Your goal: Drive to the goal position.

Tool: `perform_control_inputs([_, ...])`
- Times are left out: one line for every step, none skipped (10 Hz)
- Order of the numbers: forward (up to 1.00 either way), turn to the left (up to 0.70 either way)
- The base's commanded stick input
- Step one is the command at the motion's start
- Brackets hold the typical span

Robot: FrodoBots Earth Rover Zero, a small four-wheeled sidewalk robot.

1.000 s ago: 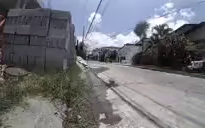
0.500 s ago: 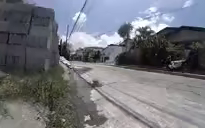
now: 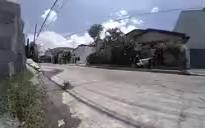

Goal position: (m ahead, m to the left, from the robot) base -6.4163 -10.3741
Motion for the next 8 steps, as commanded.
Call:
perform_control_inputs([0.0,-0.66])
perform_control_inputs([0.0,-0.66])
perform_control_inputs([0.0,-0.66])
perform_control_inputs([0.0,-0.66])
perform_control_inputs([0.0,-0.66])
perform_control_inputs([0.0,-0.66])
perform_control_inputs([0.0,-0.66])
perform_control_inputs([0.0,-0.66])
